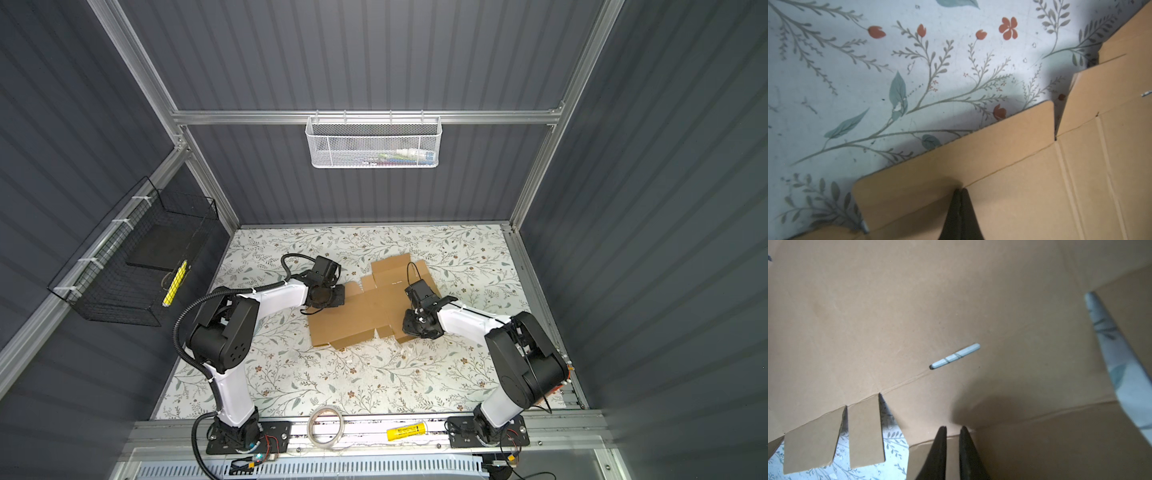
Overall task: Assemble paper box
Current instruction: Rotate the paper box at the center of the table.
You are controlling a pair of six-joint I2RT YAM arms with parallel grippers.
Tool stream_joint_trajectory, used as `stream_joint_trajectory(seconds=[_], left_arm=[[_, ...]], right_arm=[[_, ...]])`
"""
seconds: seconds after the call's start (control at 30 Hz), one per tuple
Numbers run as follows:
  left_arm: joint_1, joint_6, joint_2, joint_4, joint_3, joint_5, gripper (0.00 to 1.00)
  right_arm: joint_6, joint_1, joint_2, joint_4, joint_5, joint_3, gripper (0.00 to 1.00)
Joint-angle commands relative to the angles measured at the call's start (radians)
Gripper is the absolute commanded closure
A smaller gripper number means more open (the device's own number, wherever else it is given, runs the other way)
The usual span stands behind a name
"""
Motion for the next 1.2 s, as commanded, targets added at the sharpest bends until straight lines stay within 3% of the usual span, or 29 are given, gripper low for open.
stream_joint_trajectory(seconds=[0.0,0.6,1.17], left_arm=[[0.008,-0.019,-0.007,-0.015,-0.052,0.003,1.0],[-0.003,-0.163,-0.154,0.085,-0.285,0.095,1.0],[-0.138,-0.341,-0.236,0.19,-0.386,0.146,1.0]], right_arm=[[-0.001,-0.004,0.024,0.005,0.015,0.006,0.87],[-0.141,-0.156,0.232,-0.001,-0.012,0.176,0.92],[-0.238,-0.197,0.401,-0.043,-0.059,0.448,0.86]])
